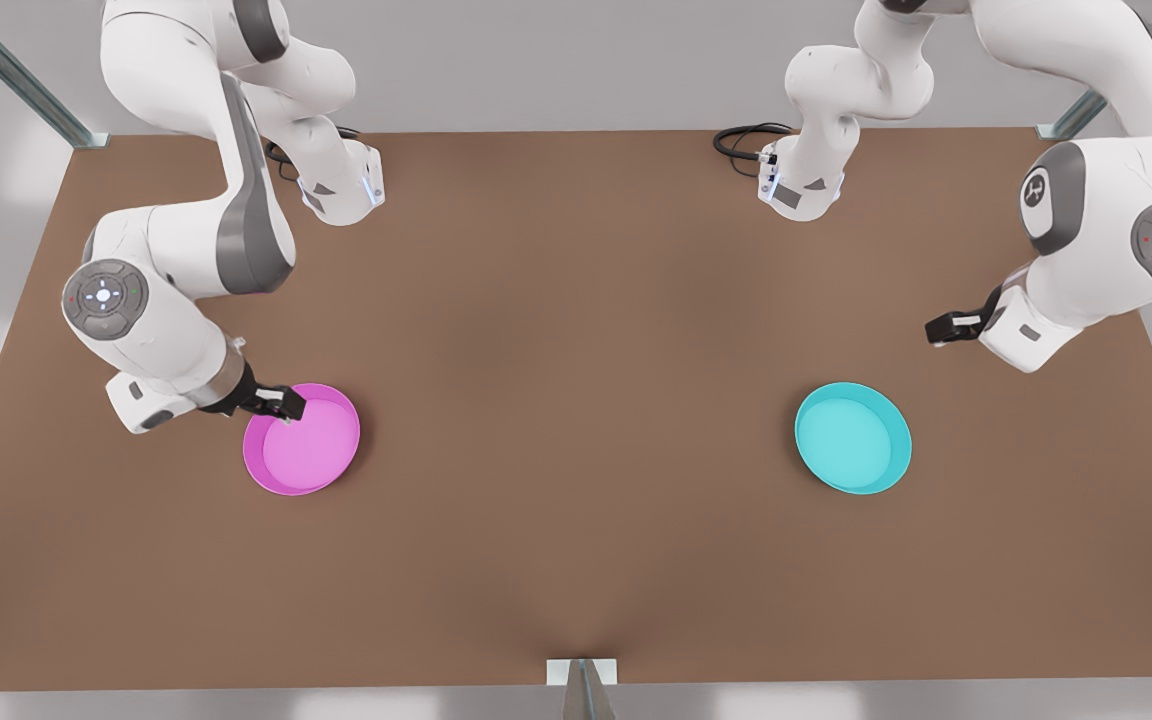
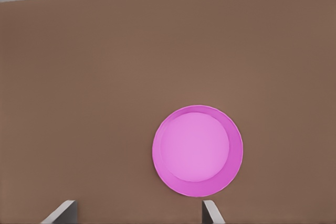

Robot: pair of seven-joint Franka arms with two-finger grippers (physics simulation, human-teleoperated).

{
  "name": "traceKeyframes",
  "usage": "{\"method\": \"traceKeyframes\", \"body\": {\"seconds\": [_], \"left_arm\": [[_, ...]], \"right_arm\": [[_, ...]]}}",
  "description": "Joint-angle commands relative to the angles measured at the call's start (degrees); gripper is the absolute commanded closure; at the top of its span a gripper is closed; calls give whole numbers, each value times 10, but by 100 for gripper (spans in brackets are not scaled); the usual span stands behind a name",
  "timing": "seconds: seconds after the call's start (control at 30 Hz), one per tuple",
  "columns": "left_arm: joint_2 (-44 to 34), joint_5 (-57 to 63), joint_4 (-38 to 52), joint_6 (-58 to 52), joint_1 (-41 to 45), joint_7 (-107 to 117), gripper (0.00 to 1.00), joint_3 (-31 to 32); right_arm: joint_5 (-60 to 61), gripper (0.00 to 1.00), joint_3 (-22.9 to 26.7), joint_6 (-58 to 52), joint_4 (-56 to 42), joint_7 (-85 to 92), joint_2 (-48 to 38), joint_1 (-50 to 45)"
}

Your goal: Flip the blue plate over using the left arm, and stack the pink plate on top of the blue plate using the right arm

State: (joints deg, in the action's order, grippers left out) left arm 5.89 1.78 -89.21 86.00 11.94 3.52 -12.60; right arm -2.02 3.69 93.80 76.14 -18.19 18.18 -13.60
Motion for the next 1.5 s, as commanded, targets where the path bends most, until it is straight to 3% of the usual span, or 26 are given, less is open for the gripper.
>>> {"method": "traceKeyframes", "body": {"seconds": [0.0,0.07,0.1,0.2,0.3,0.4,1.13,1.2,1.23,1.47], "left_arm": [[0,2,0,0,1,0,0,0],[1,1,-1,0,-3,-10,0,0],[17,-12,-3,0,-38,-123,0,0],[142,-76,-8,103,-148,-436,0,0],[166,-221,-141,296,-172,-448,0,-1],[227,-322,-144,332,-198,-459,0,-2],[323,-438,-119,337,-183,-459,0,6],[325,-438,-119,336,-183,-457,31,6],[326,-438,-119,335,-183,-457,37,6],[337,-437,-119,334,-183,-459,37,6]], "right_arm": [[0,0,0,0,0,0,0,0],[11,0,0,0,0,-1,1,2],[14,0,0,0,-1,-1,1,4],[12,0,1,0,-1,1,-1,4],[15,0,1,0,1,0,0,9],[19,0,1,1,1,1,0,15],[26,0,2,-3,-1,11,0,26],[26,0,1,-4,0,12,-1,26],[26,0,1,-4,0,12,0,26],[25,0,1,-3,-1,13,0,27]]}}
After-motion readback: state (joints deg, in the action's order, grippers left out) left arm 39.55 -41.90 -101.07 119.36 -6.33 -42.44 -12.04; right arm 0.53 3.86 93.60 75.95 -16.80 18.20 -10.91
